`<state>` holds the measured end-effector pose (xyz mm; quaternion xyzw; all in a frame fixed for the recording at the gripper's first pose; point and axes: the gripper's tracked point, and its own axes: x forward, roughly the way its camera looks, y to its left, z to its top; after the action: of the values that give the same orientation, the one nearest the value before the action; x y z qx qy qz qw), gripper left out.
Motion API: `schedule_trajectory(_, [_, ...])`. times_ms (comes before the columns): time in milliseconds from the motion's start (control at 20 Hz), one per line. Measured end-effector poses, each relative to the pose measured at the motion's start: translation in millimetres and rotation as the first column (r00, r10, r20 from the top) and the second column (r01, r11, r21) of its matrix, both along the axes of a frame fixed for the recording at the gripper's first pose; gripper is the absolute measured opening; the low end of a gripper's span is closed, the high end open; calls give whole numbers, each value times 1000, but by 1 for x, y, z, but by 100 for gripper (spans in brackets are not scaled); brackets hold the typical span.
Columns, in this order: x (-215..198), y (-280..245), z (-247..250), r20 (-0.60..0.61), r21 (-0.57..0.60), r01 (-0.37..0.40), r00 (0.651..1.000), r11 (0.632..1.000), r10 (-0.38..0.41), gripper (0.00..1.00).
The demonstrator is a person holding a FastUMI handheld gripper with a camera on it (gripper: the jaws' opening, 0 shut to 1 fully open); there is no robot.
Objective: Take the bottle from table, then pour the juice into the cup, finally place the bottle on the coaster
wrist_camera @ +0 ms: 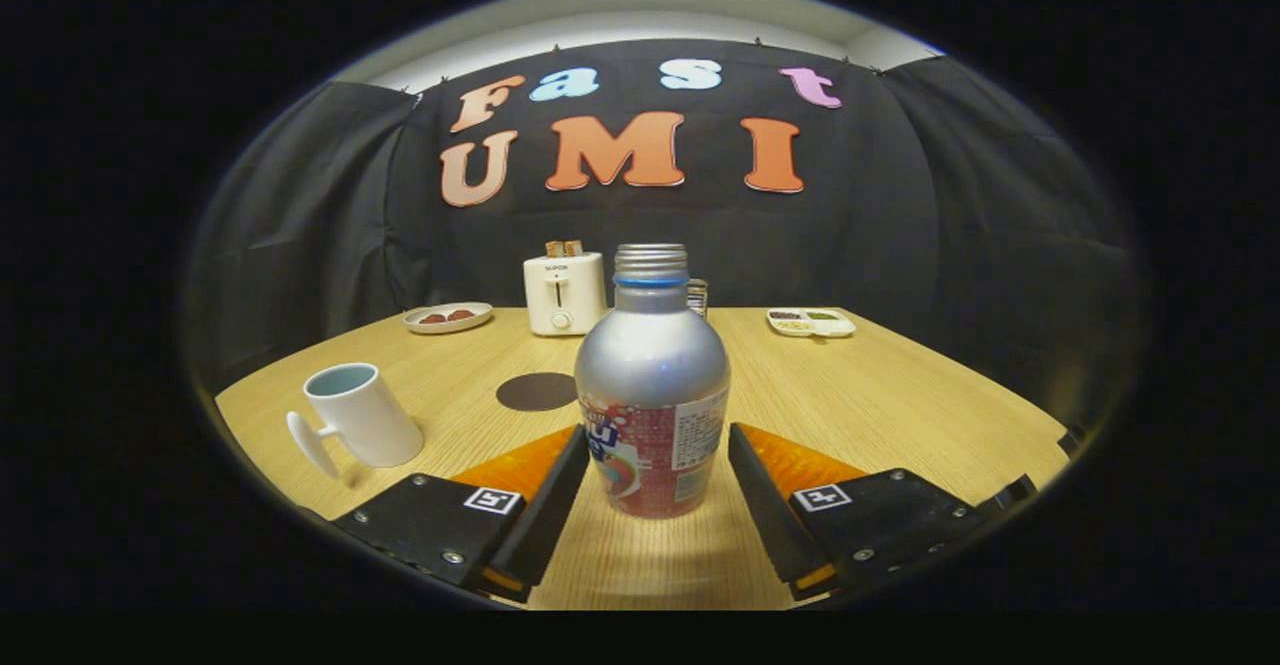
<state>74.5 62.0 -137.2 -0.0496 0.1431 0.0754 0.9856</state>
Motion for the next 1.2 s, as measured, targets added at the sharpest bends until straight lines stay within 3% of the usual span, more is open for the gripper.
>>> schedule_trajectory(100, [0,0,0,-1,0,3,1000,1000,-3,79])
schedule_trajectory(700, [-3,0,11,8,7,30,1000,1000,-30,74])
schedule_trajectory(1200, [-8,22,26,45,-107,27,999,994,-22,72])
